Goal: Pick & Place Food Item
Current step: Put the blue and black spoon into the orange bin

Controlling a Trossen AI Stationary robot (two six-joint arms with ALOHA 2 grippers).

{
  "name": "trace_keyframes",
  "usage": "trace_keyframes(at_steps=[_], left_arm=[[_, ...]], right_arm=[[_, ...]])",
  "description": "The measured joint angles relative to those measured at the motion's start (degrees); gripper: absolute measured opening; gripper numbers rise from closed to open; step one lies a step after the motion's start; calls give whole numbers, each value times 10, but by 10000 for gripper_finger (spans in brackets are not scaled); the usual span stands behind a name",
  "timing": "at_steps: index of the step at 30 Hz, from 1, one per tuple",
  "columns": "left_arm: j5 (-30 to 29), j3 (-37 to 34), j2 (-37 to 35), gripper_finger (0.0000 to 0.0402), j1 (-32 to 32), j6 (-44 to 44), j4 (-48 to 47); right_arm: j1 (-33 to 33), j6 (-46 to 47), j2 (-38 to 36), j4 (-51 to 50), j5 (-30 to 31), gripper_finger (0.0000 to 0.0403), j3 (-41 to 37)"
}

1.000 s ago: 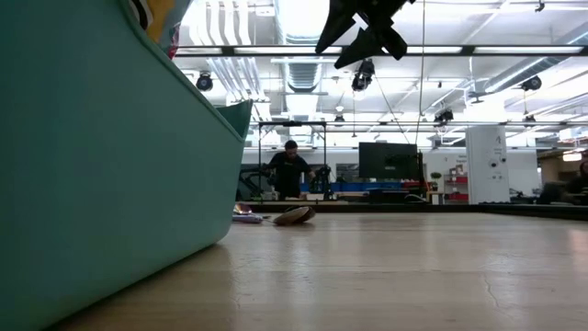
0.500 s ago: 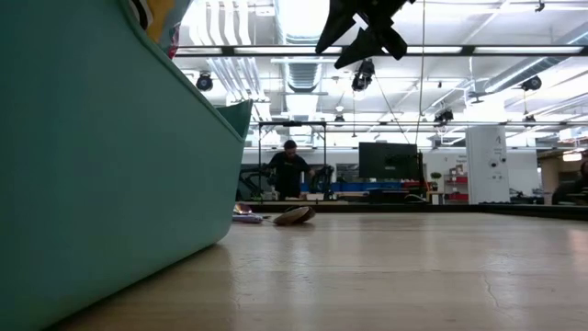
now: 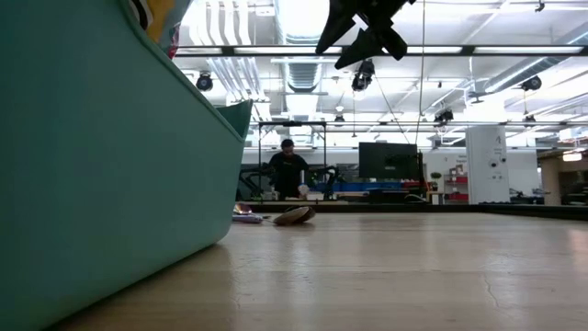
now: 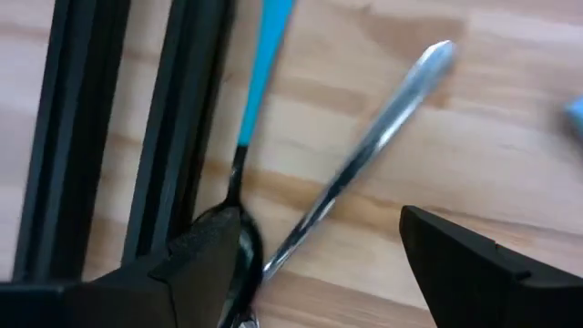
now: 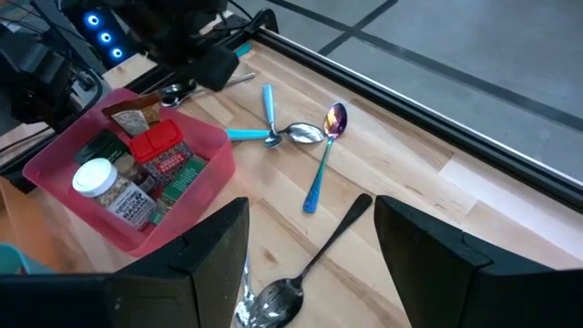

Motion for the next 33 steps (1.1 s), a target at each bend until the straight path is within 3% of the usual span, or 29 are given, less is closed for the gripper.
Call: trace_keyframes(at_steps=[10, 16, 24, 33], left_arm=[[-7, -75, -3, 300, -1, -193, 64], [-23, -70, -1, 300, -2, -187, 66], [-88, -62, 0, 300, -1, -143, 85], [-111, -64, 8, 300, 0, -148, 93]], right_arm=[[0, 0, 0, 0, 0, 233, 0], [0, 0, 0, 0, 0, 233, 0], [0, 0, 0, 0, 0, 233, 0], [0, 0, 0, 0, -1, 233, 0]])
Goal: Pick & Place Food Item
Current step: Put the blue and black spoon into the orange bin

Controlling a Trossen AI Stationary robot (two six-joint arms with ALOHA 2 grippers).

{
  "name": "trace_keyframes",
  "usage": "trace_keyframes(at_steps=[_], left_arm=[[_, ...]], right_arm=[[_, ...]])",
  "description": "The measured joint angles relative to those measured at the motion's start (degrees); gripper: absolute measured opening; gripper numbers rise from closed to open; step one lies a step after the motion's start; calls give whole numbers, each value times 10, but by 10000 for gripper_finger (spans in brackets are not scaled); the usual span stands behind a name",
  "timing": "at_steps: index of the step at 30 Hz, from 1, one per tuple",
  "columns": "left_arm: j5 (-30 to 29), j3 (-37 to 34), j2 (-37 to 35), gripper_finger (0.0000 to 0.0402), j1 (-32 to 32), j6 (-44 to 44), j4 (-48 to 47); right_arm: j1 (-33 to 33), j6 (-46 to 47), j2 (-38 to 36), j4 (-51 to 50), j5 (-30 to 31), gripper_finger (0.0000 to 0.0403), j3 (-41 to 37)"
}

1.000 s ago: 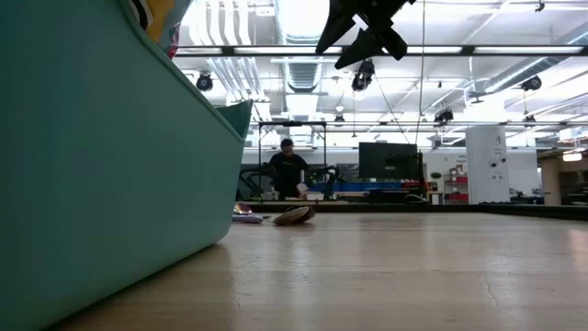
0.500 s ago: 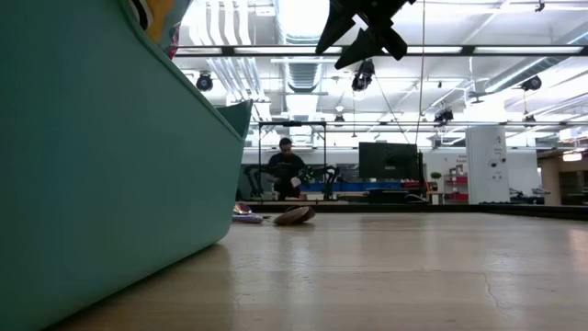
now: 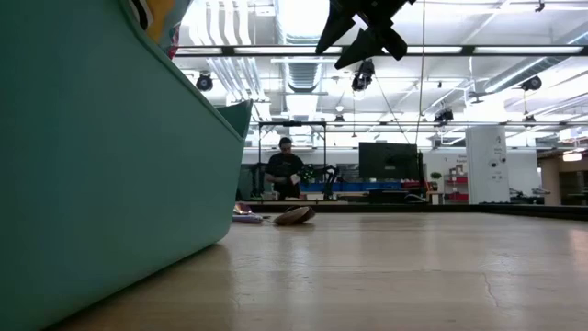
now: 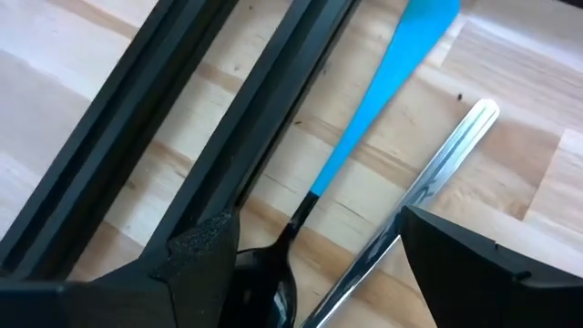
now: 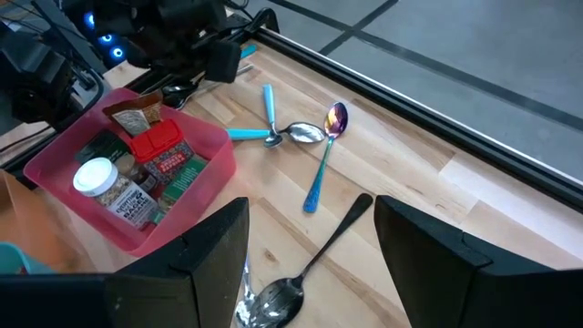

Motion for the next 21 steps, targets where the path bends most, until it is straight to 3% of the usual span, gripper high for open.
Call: trace_keyframes(at_steps=[15, 21], left_arm=[[54, -26, -5, 300, 0, -72, 36], [88, -21, -5, 301, 0, -3, 66]], right_arm=[[0, 0, -1, -4, 0, 233, 0], [2, -2, -9, -2, -23, 233, 1]])
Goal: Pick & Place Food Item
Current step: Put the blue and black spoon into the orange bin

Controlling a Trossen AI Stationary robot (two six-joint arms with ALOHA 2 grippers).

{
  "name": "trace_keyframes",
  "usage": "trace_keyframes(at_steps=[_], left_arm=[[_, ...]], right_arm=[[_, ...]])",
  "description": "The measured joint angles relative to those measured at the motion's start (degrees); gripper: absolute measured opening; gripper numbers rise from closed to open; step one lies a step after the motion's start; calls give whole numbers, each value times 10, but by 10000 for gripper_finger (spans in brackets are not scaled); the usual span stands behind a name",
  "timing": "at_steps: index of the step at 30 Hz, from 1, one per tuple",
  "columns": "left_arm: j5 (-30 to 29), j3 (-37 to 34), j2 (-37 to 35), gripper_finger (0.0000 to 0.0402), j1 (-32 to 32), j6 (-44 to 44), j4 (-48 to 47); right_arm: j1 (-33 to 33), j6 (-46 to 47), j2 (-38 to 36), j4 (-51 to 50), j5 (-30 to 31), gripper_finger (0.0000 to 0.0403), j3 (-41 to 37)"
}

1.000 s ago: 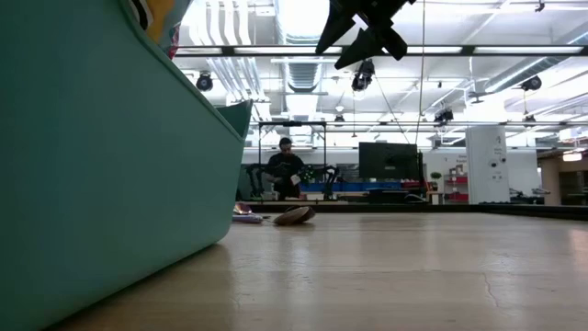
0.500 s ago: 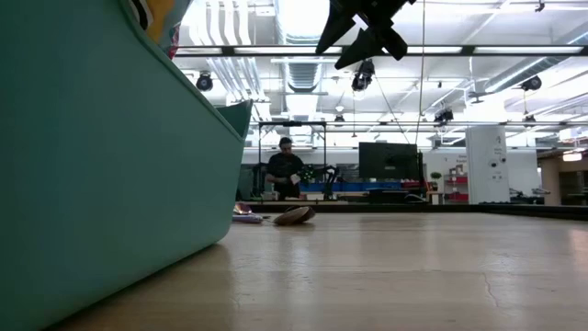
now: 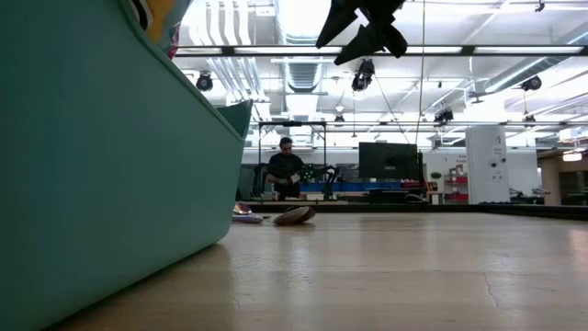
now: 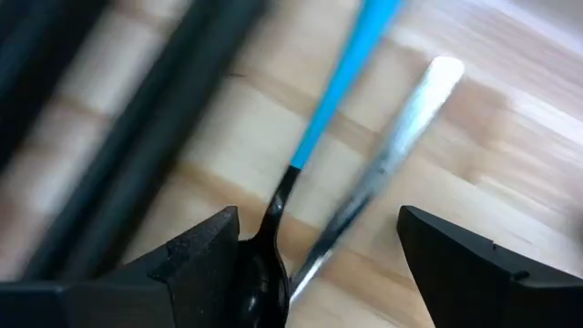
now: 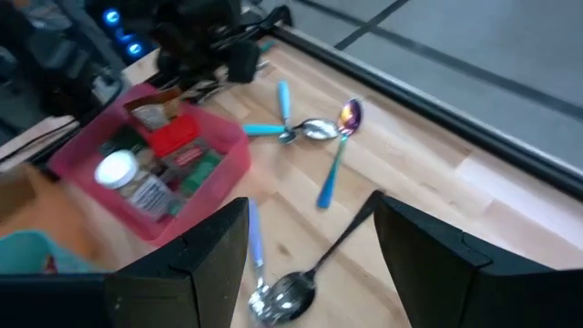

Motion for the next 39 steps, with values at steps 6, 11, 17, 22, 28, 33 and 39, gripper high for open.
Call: trace_keyframes(at_steps=[6, 11, 17, 22, 28, 33, 39], left_arm=[[61, 4, -1, 301, -1, 45, 25], [116, 5, -2, 301, -2, 75, 48], [148, 8, -1, 301, -4, 104, 60], [164, 31, -13, 301, -6, 110, 8], [99, 46, -27, 301, 3, 109, -17], [89, 40, -22, 300, 20, 105, -22], [66, 26, -21, 300, 41, 128, -12]], right_arm=[[0, 0, -5, 0, -54, 233, 0], [0, 0, -8, 1, -111, 233, 0], [0, 2, -8, 4, -171, 233, 0], [0, 2, -8, 6, -189, 233, 0], [0, 2, -8, 6, -190, 233, 0], [-2, 2, -9, 3, -188, 233, 0], [-13, 2, -8, -2, -187, 233, 0]])
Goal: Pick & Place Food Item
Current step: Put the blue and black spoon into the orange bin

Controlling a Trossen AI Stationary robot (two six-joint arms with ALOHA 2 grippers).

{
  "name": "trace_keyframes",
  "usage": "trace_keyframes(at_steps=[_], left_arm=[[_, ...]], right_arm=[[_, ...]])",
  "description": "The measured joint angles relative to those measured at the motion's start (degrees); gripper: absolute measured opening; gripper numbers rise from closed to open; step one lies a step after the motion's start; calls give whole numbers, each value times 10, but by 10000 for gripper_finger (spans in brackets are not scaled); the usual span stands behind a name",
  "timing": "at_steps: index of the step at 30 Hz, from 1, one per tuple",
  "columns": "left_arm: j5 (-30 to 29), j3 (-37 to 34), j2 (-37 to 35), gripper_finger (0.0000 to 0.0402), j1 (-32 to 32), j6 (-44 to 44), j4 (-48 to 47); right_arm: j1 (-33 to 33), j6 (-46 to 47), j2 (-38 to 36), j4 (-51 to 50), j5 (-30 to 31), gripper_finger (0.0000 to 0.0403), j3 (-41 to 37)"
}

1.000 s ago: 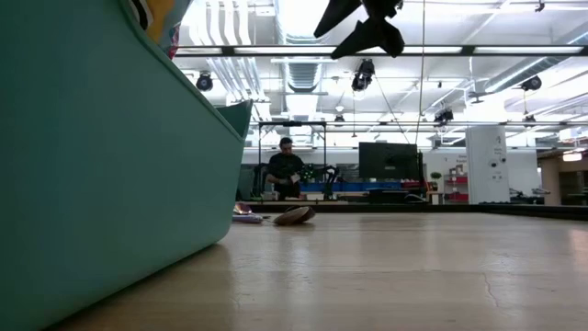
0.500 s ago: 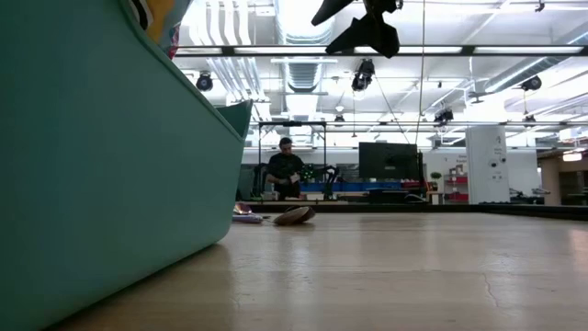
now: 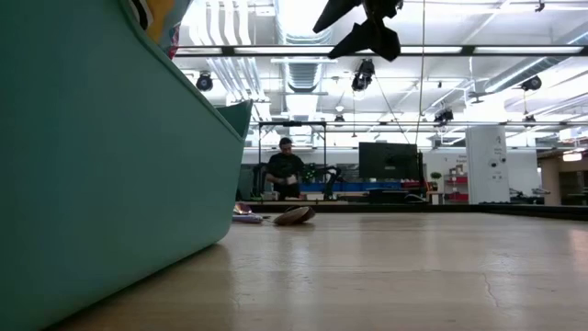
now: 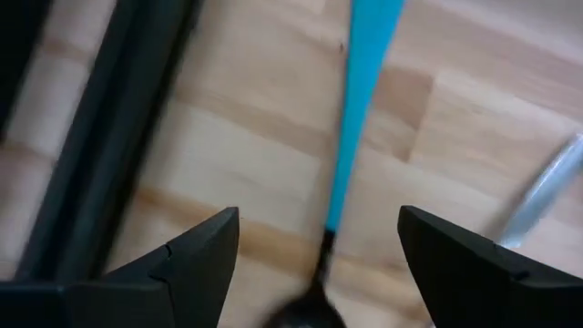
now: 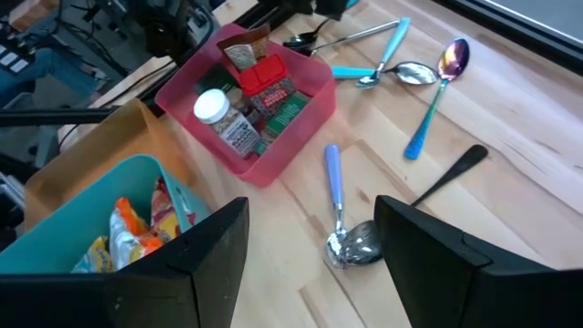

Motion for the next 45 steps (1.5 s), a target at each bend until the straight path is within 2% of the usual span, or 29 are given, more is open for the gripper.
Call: trace_keyframes(at_steps=[5, 16, 19, 28, 34, 45], left_arm=[[14, -19, 0, 300, 7, 68, 39], [20, -46, -3, 297, 7, 73, 66], [22, -46, -3, 276, 7, 73, 63], [23, -47, -2, 166, 8, 78, 53], [35, -47, -2, 111, 8, 77, 55], [46, -47, -2, 96, 1, 77, 55]], right_arm=[[-3, 0, 0, -1, 1, 233, -2], [-3, 0, 0, -10, 0, 233, -3], [-2, 0, 0, -10, 0, 233, -3], [-2, 0, 0, -10, -1, 233, -3], [-2, 0, 0, -10, -1, 233, -3], [-2, 0, 0, -9, -1, 233, -3]])
